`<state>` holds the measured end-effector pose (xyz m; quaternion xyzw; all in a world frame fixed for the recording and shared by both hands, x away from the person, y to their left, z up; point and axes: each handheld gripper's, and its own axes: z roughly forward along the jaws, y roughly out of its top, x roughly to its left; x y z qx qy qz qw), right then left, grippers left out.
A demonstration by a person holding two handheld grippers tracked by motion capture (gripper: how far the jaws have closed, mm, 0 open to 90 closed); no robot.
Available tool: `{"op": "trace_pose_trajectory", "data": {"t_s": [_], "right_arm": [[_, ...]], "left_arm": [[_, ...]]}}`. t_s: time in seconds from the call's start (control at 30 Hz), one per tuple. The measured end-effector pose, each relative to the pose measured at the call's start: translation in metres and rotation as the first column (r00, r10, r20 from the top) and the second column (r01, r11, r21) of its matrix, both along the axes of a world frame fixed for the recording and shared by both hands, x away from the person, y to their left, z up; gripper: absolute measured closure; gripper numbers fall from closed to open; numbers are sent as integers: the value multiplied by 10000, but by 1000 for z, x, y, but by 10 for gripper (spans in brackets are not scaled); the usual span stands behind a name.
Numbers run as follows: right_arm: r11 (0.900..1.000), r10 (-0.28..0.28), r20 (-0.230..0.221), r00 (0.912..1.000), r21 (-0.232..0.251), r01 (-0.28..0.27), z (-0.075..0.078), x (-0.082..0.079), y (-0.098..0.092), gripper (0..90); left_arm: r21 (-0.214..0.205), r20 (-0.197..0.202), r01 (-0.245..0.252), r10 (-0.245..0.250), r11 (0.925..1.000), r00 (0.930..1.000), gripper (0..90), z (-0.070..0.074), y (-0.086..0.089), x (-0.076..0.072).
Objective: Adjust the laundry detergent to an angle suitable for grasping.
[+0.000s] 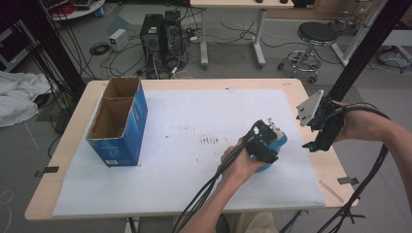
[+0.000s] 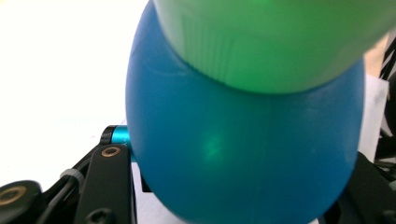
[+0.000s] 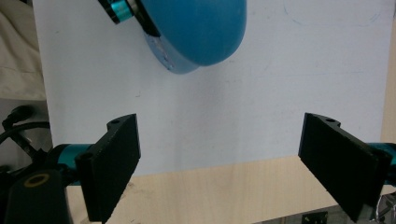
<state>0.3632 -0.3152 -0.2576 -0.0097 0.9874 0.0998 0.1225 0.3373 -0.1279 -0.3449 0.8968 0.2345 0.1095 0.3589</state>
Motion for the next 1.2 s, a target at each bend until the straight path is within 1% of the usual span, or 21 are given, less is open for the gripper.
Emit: {"op": "trace_pose_trajectory", "data": {"t_s": [0.13,0.2,0.23,0.27,0.3,0.4,0.47,0.53,0.57,0.6,0.63,0.7,0.77,0.83,0.87,0.9,0.93,0.97,1.03,1.13,1.2], "right_arm": [[10000,41,-17,10000,-26,-41,-1,1,1,119],[10000,77,-27,10000,-53,-77,-1,1,2,120],[10000,77,-27,10000,-53,-77,-1,1,2,120],[10000,94,-28,10000,-26,-94,-1,2,3,119],[9999,107,-39,9999,-52,-107,-1,2,4,119],[9998,178,-42,9998,-68,-178,-1,2,5,119],[9999,162,-32,9999,-54,-162,-2,2,6,119],[9998,177,-44,9998,-44,-178,-2,3,7,119],[9998,188,-46,9998,-73,-189,-2,3,8,119],[9997,221,-38,9997,-63,-222,-2,3,9,119],[9997,221,-38,9997,-63,-222,-2,3,9,119],[9996,264,-34,9996,-38,-264,-3,2,11,119],[9995,312,-25,9995,-29,-312,-3,2,11,119],[9996,269,-38,9996,-50,-269,-3,1,11,120],[9996,276,-47,9996,-62,-276,-4,1,11,119],[9996,276,-47,9996,-62,-276,-4,1,11,119],[9996,276,-47,9996,-62,-276,-4,1,11,119],[9996,272,-50,9996,-55,-272,-4,1,11,119],[9996,282,-40,9996,-59,-283,-4,2,12,119],[9997,248,-37,9997,-44,-248,-5,1,13,120],[9996,294,-68,9995,-55,-295,-6,1,14,119]], "left_arm": [[-425,-238,197,-207,9989,9995,458,6,18,7],[-484,-233,465,-476,9977,9986,458,9,28,10],[-484,-233,465,-476,9977,9986,457,9,28,10],[-374,-260,828,-838,9959,9961,457,13,40,13],[-345,-321,978,-989,9946,9946,458,14,46,15],[-296,-418,1334,-1346,9906,9900,458,15,67,23],[-360,-443,1495,-1510,9881,9875,457,16,80,27],[-403,-373,1815,-1830,9826,9824,457,18,93,32],[-474,-396,1866,-1885,9813,9813,457,19,99,34],[-425,-337,2009,-2024,9787,9787,458,20,105,36],[-425,-337,2009,-2024,9787,9787,457,20,105,36],[-244,-231,2284,-2290,9733,9732,457,20,120,42],[-190,-216,2318,-2322,9726,9724,457,20,128,45],[-122,-222,2586,-2588,9659,9657,457,18,138,49],[-46,-214,2808,-2808,9598,9595,457,17,141,50],[-91,-316,2866,-2867,9580,9575,457,16,143,51],[-91,-316,2866,-2867,9580,9575,457,16,143,51],[-7,-401,3163,-3161,9486,9479,457,12,148,53],[148,-351,3392,-3385,9406,9403,456,9,150,54],[218,-348,3500,-3491,9365,9364,456,6,153,57],[139,-343,3518,-3512,9360,9357,456,5,156,58]]}}
